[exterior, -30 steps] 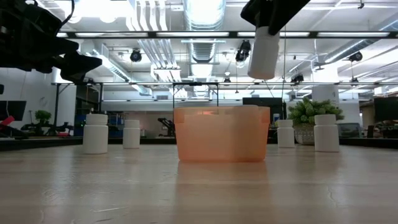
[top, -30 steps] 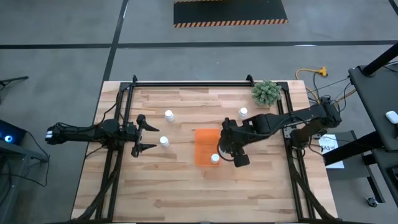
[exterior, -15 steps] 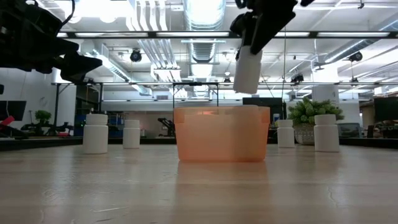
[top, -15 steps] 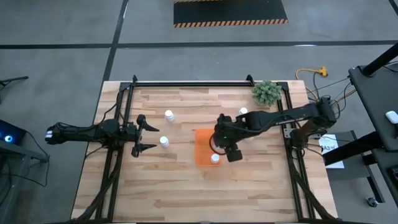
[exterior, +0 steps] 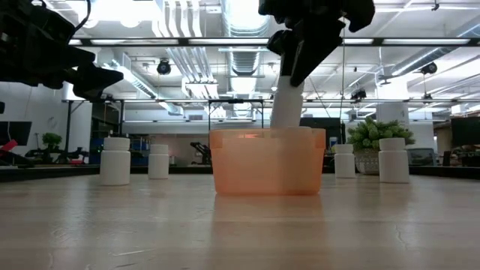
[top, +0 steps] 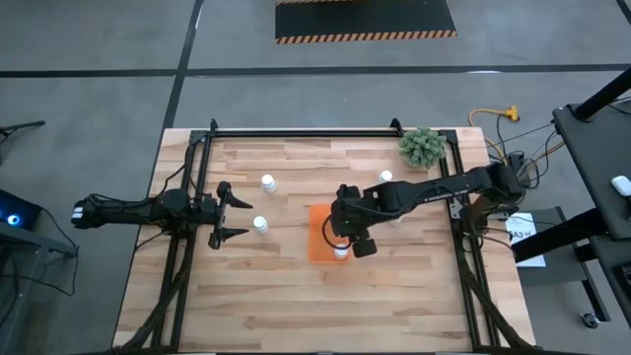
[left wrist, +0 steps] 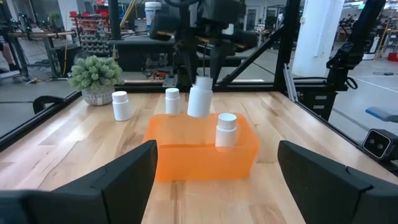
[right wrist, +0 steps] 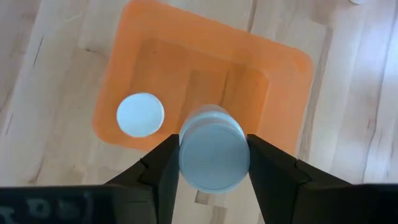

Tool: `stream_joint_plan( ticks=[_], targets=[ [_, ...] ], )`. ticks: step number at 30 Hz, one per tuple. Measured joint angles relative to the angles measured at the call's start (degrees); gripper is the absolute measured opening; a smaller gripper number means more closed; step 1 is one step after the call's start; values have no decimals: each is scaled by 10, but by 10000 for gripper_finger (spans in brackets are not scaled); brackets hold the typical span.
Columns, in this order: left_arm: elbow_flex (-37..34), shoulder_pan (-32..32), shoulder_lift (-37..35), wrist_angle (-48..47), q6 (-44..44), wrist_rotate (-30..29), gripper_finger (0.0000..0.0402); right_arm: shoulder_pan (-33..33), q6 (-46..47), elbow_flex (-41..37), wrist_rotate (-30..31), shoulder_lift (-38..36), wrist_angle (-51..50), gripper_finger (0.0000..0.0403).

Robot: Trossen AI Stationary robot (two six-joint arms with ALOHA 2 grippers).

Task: Pick and place pill bottles into a basket
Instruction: Put the white pill bottle into the orange bin

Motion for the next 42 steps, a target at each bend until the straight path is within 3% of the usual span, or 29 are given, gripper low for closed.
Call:
stream_joint_plan(
  ticks=[42],
  targets=[
    [0,0,0,0,0,0,315,-26,-11,-85,-33,1,108,155]
  ],
)
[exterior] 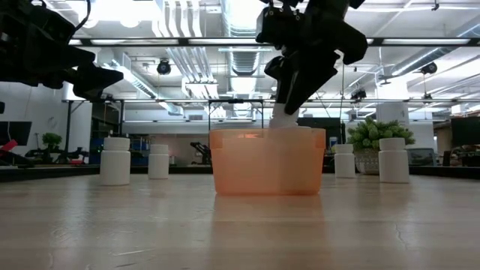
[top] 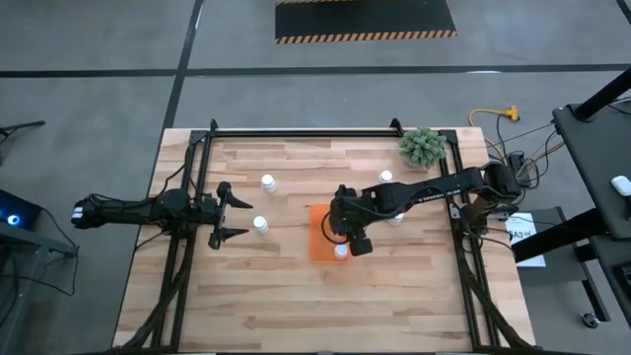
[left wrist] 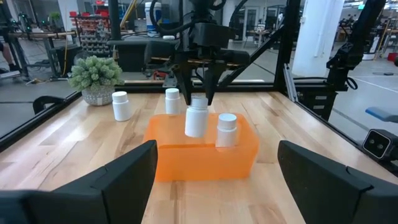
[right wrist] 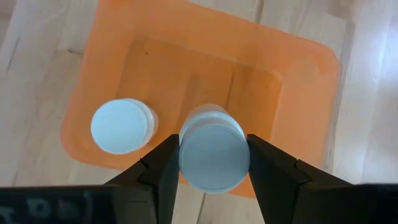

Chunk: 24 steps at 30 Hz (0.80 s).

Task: Pick and place pill bottles into a basket
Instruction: Put the white pill bottle into the orange bin

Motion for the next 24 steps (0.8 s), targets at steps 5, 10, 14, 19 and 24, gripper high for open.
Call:
stream_joint_plan(
  ticks=[5,10,14,19,24],
  targets=[
    [0,0,1,0,0,0,315,-1,0,0,-1,9,-1,155],
    [0,0,3,0,0,0,315,-5,0,12,-14,37,-18,155],
    [0,0,6,1,0,0,315,-8,1,32,-14,58,-25,155],
    [0,0,7,0,0,0,315,-9,2,58,-14,85,-60,155],
    [0,0,6,0,0,0,315,-11,5,80,-15,105,-85,155]
  ],
)
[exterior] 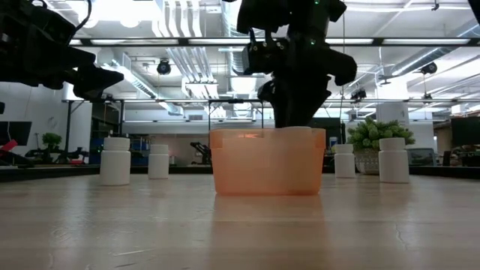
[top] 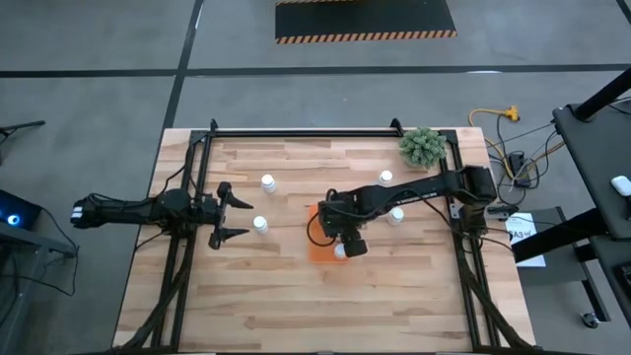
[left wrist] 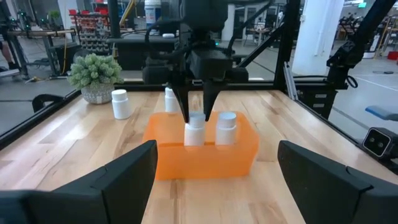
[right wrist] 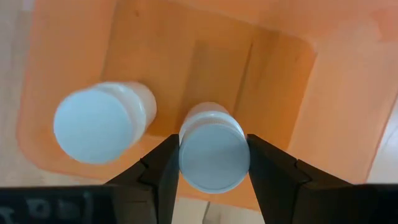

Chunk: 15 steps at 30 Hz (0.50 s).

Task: Pick and place pill bottles into a basket
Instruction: Put the white pill bottle into the orange bin

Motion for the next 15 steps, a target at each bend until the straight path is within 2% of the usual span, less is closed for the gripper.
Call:
stream_joint_plan(
  ticks=[7,15],
  targets=[
    [0,0,0,0,0,0,315,-1,-4,33,-29,25,-18,155],
    [0,0,0,0,0,0,315,0,-3,42,-35,30,-32,155]
  ],
)
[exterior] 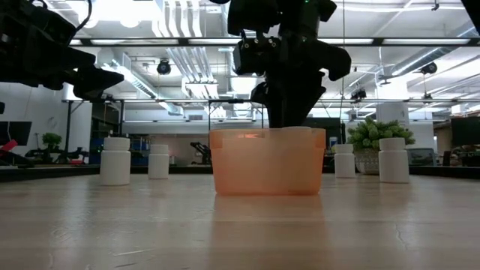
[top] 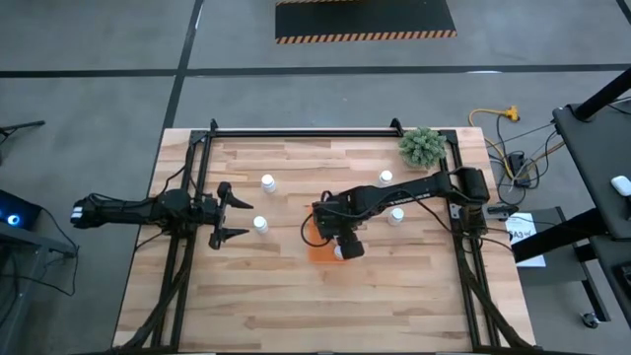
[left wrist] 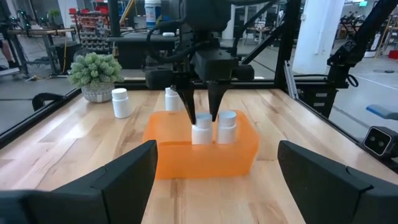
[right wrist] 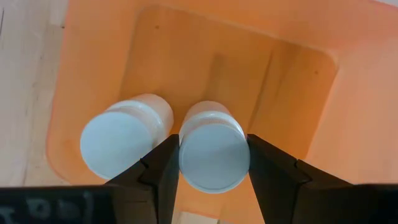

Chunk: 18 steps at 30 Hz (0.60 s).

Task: Pick and place pill bottles into a basket
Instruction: Put the white pill bottle into the orange bin

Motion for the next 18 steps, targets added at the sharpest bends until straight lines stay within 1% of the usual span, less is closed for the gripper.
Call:
stream_joint_plan(
  ticks=[13,18],
  targets=[
    [0,0,0,1,0,0,315,0,1,-1,1,0,-3,155],
    [0,0,0,1,0,0,315,0,-6,-1,1,0,-3,172]
  ],
)
